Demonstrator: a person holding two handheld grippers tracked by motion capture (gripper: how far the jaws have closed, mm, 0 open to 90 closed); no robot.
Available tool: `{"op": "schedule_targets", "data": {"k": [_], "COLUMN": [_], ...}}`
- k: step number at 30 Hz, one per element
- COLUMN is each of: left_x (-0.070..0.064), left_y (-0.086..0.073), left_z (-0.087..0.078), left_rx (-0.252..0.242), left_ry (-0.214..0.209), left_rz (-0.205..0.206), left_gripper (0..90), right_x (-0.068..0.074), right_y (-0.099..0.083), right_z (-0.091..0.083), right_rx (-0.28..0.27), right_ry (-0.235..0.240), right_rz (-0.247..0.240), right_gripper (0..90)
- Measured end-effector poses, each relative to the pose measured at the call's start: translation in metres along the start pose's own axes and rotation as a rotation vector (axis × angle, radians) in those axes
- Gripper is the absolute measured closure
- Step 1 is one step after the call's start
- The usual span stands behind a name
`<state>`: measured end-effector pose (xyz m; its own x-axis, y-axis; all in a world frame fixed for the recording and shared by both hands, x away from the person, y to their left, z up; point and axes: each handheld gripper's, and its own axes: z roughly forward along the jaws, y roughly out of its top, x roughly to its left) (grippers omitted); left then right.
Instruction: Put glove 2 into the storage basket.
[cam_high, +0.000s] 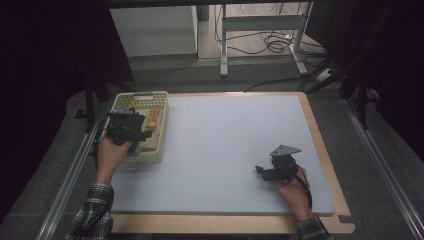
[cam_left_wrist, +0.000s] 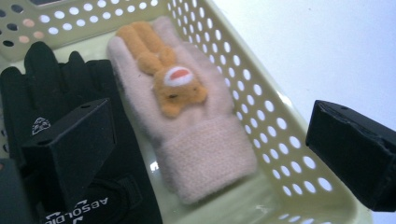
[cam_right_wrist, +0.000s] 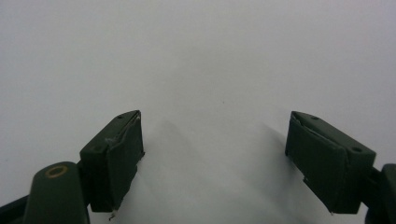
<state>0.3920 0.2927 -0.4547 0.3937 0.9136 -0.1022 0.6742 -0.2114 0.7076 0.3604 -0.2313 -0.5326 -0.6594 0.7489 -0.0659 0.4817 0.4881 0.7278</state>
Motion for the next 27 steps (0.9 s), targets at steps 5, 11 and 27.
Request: {"op": "schedule_targets", "data": {"k": [5,11,27], "left_x": [-0.008,-0.018,-0.050], "left_y": [-0.001,-0.003,-0.008], "left_z": [-0.003,-0.006,-0.009], "left_rx": [-0.005,-0.015,-0.047], "left_ry": [-0.004,-0.022,-0.083], "left_rz": [0.023,0.052,0.117], "left_gripper": [2.1,2.3,2.4], "right_x": [0.000,0.000,0.000], "right_y": [0.000,0.000,0.000], "right_z": [0.000,0.000,0.000], "right_rx": [0.000,0.001,0.001], "right_ry": [0.000,-0.001,-0.003], "right_rz": [0.000,0.000,-0.002], "right_gripper": [18.7,18.6,18.6]}}
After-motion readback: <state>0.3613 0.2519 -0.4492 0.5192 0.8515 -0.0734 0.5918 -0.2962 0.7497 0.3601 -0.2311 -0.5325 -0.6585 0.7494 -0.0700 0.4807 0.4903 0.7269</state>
